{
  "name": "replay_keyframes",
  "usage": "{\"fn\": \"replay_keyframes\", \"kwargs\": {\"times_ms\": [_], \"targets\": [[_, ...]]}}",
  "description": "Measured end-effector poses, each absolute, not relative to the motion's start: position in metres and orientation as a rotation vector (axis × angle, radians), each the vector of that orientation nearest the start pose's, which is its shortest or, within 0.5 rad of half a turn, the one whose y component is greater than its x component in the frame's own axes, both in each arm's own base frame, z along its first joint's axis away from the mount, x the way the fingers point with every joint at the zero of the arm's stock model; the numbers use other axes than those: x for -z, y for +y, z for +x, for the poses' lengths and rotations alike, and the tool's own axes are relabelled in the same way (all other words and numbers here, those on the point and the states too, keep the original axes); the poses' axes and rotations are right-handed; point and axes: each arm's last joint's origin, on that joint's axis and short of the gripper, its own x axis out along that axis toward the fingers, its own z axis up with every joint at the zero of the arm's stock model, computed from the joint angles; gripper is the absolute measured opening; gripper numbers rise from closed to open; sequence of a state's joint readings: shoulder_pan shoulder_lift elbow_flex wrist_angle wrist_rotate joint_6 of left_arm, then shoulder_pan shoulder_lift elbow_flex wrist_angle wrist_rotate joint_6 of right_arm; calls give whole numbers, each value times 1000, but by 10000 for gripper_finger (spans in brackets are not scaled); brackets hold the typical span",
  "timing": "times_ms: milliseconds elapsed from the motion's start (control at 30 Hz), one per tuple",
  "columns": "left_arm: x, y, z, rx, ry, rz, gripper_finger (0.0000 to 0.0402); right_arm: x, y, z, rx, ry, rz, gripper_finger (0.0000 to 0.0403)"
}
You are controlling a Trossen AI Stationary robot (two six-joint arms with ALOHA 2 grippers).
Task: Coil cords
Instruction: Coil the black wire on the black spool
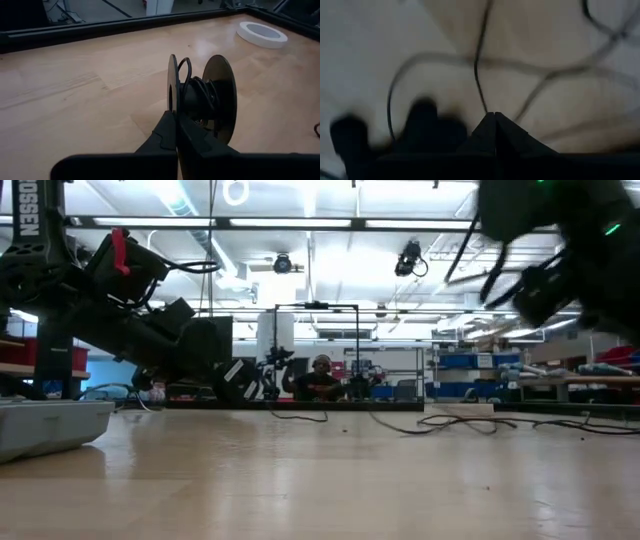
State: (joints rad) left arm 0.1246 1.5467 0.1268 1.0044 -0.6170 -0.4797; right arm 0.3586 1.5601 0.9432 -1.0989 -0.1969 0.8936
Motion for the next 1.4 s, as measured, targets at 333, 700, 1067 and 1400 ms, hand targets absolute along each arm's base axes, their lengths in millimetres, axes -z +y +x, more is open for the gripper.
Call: {"fn": "replay_keyframes", "kwargs": {"times_ms": [333, 700, 1067, 1400], "targets": [[-100, 40, 192, -778, 201, -365, 0, -215, 90, 220, 596, 1151, 343, 4], [-104, 40, 193, -745, 168, -377, 0, -229, 34, 315, 399, 559, 214, 20], [-103, 39, 193, -732, 181, -352, 0, -157, -5, 391, 244, 399, 101, 67], [-104, 39, 194, -720, 182, -358, 0, -111, -13, 413, 215, 624, 189, 145]]}}
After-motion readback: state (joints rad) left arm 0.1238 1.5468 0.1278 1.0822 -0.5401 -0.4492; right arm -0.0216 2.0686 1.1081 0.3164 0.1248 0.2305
